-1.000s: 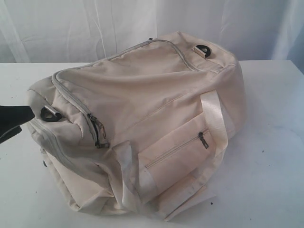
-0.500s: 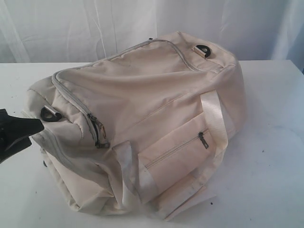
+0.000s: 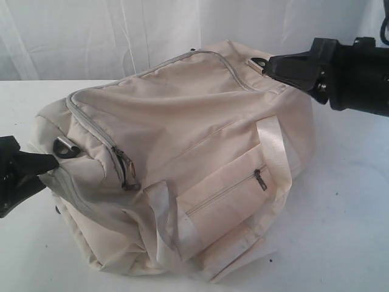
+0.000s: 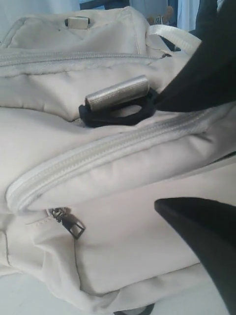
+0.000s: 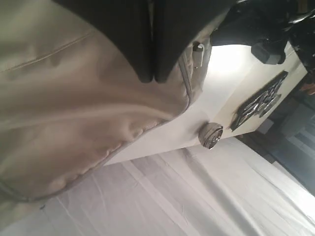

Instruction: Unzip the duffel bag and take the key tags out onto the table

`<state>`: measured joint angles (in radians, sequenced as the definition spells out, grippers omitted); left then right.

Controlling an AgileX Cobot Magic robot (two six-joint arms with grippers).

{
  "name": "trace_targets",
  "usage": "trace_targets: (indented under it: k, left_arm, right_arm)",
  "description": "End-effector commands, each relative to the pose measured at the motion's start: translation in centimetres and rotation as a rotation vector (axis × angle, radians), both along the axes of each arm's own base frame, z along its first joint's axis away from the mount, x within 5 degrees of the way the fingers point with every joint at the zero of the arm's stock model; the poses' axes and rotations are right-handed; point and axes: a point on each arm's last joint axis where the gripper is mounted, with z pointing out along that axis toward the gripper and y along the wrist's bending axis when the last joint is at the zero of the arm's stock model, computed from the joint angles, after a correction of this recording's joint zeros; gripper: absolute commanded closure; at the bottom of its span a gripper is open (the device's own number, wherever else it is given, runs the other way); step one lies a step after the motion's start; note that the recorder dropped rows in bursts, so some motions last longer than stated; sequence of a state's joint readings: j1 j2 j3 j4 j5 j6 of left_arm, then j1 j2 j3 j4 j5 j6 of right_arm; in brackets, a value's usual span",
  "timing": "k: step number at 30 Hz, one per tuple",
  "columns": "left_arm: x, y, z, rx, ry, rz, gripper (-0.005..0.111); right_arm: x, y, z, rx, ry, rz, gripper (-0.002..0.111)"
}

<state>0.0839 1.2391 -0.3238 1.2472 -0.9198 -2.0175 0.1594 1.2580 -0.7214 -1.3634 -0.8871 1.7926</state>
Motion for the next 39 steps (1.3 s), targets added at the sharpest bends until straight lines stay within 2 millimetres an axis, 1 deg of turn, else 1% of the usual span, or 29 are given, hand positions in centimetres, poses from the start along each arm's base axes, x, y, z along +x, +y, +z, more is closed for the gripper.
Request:
trace_targets:
  k: [1,5,9,13,14,17,21,23,25,26,28,29,30,31,32,33,34,37,39]
  left_arm:
    - [0.4,-0.3,-0.2,-0.024,-0.016,-0.031,0.056]
    - [0.5,-0.4,-0.6,-0.022,-0.010,-0.051,0.082]
    - [0.5,-0.5,-0.5,-0.012,-0.037,-0.071,0.106]
    - [0.5,-0.5,-0.5,0.017,-0.060,-0.079,0.107]
    - [0.5,-0.5,-0.5,0.017,-0.060,-0.079,0.107]
    - [0.6,-0.5,-0.4,0.016,-0.061,-0.077,0.107]
    - [0.5,-0.5,-0.5,0.017,-0.060,-0.079,0.107]
    - [0.5,-0.5,-0.5,0.017,-0.060,-0.079,0.107]
    - [0.5,-0.5,-0.5,0.017,-0.060,-0.079,0.107]
    - [0.5,-0.5,-0.5,0.017,-0.060,-0.079,0.107]
    - [0.5,-0.5,-0.5,0.017,-0.060,-0.079,0.107]
    - [0.5,-0.5,-0.5,0.017,-0.060,-0.079,0.107]
    - [0.5,-0.5,-0.5,0.017,-0.060,-0.079,0.107]
    - [0.5,-0.5,-0.5,0.017,-0.060,-0.079,0.107]
    - [0.5,-0.5,-0.5,0.017,-0.060,-0.079,0.107]
    - [0.5,-0.5,-0.5,0.017,-0.060,-0.079,0.107]
    - [0.5,-0.5,-0.5,0.017,-0.060,-0.079,0.107]
    - [0.5,-0.5,-0.5,0.017,-0.060,-0.079,0.107]
    - [0.5,-0.5,-0.5,0.017,-0.060,-0.079,0.107]
  right_arm:
    - [0.9,0.2,-0.4,0.078,0.065,-0.008,0.108]
    - [1.6,0.0,-0.4,0.110,0.083,-0.075,0.108]
    - [2.1,-0.4,-0.6,0.107,0.101,-0.144,0.108]
    - [2.5,-0.7,-0.7,0.106,0.117,-0.199,0.108]
    - [2.7,-0.9,-0.8,0.082,0.104,-0.228,0.108]
    - [3.5,-1.9,-1.3,-0.071,0.029,-0.344,0.108]
    - [4.5,-3.2,-1.3,-0.287,-0.061,-0.473,0.108]
    - [4.9,-3.7,-1.1,-0.343,-0.078,-0.513,0.108]
    - [5.4,-4.2,-1.1,-0.378,-0.058,-0.567,0.106]
    - [5.6,-4.3,-1.1,-0.388,-0.053,-0.581,0.104]
    - [6.4,-4.3,-1.5,-0.444,-0.071,-0.573,0.095]
    - [7.4,-4.1,-2.2,-0.491,-0.087,-0.548,0.079]
    - [7.9,-3.9,-2.6,-0.497,-0.084,-0.531,0.069]
    - [9.1,-3.4,-3.5,-0.493,-0.072,-0.504,0.048]
    - [9.7,-3.3,-3.7,-0.483,-0.062,-0.505,0.042]
    - [11.0,-3.0,-4.5,-0.474,-0.039,-0.494,0.036]
    - [11.4,-2.8,-4.9,-0.469,-0.034,-0.485,0.037]
    - [13.4,-2.0,-6.8,-0.406,0.029,-0.450,0.037]
    - [14.2,-1.8,-7.7,-0.381,0.069,-0.448,0.037]
